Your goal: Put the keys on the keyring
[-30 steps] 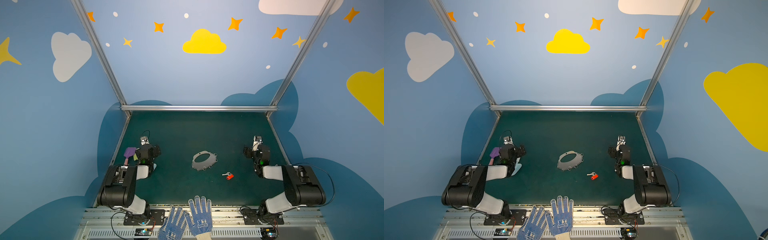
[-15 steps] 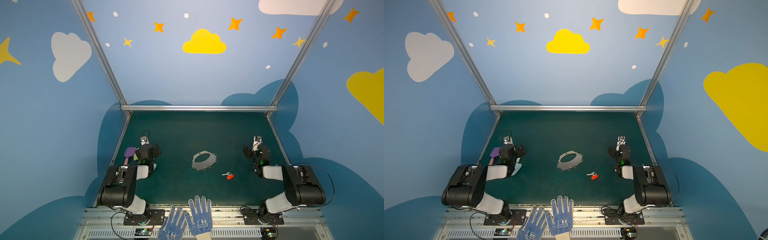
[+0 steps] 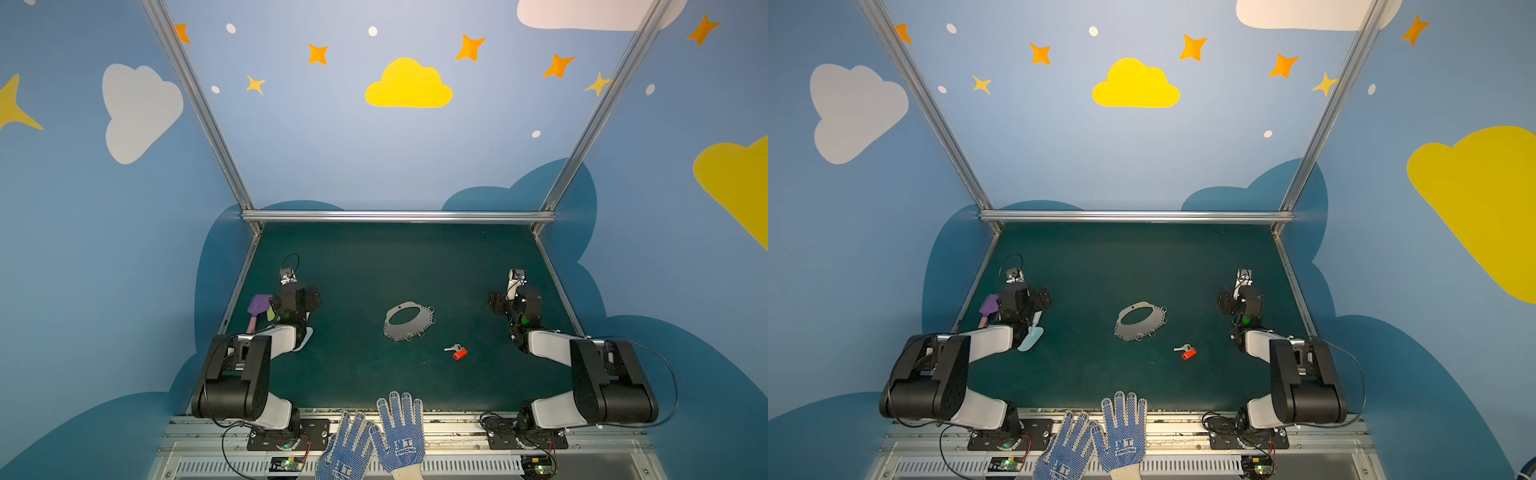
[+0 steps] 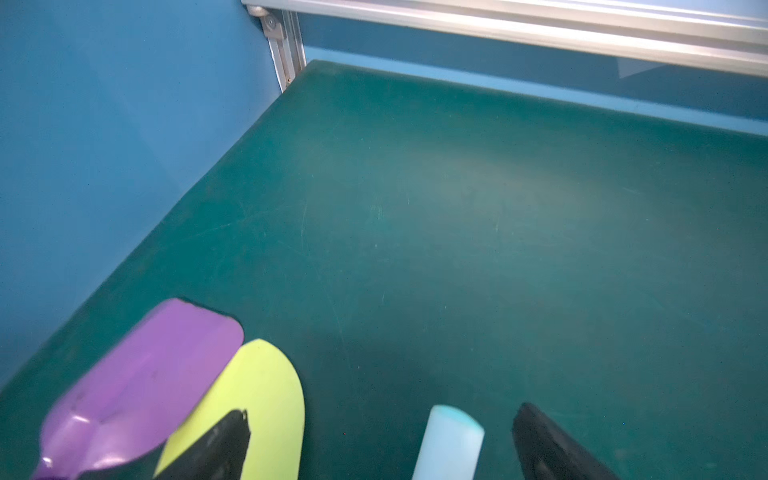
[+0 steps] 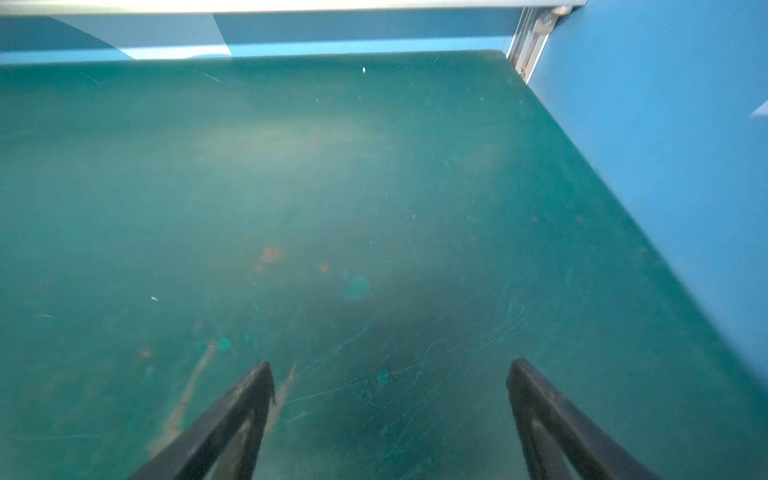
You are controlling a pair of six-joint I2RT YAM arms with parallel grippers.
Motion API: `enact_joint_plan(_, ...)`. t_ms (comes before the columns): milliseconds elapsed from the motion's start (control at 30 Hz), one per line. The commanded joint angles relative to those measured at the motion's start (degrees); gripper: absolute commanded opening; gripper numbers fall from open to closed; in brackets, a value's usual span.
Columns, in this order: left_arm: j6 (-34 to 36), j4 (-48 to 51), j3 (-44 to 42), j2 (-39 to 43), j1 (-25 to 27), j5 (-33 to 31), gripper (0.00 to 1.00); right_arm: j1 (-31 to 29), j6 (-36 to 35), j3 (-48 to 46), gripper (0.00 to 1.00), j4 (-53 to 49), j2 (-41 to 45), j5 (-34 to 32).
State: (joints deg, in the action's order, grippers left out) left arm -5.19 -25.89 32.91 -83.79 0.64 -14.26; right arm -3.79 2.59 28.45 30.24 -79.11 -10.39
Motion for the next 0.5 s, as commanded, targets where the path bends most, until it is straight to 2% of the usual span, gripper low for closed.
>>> enact_joint_plan(0,-6.2,14.1,7.3,4.8,-0.8,-1.9,1.00,0.7,10.1,6.3,0.90,-14.1,8.6,1.0)
enact_joint_plan(67,-18.0,19.4,10.2,7.0,-2.2,-1.3,1.00,1.5,25.0,9.8,0.90,-26.9,12.2,-2.2)
enact_joint_plan(100,-24.2,23.5,12.3,7.8,-3.9,2.2,1.00,2.7,31.7,13.0,0.97,-33.4,13.5,-1.8)
enact_joint_plan(133,-27.5,25.9,14.0,8.4,-5.5,8.9,1.00,4.2,32.4,13.8,0.94,-34.9,14.3,4.9)
enact_joint_plan(200,-32.0,29.1,16.5,8.5,-6.4,18.3,1.00,5.5,30.8,14.2,0.78,-35.6,15.5,16.3)
enact_joint_plan(233,-32.7,29.9,17.4,8.3,-6.2,22.8,0.99,5.3,29.7,14.9,0.75,-37.8,15.9,19.9)
enact_joint_plan(267,-31.2,29.5,18.2,8.0,-6.1,30.1,0.95,5.1,28.8,16.3,0.71,-42.0,16.2,22.6)
enact_joint_plan(300,-31.8,30.8,18.9,7.7,-5.4,33.5,0.90,4.9,27.1,18.0,0.67,-47.3,16.3,24.8)
enact_joint_plan(367,-32.7,33.2,19.4,7.6,-3.3,37.8,0.77,4.3,25.5,19.4,0.62,-56.0,16.5,25.7)
enact_joint_plan(467,-31.9,35.5,18.7,7.3,1.7,41.7,0.63,2.7,24.3,16.8,0.44,-61.8,17.0,28.4)
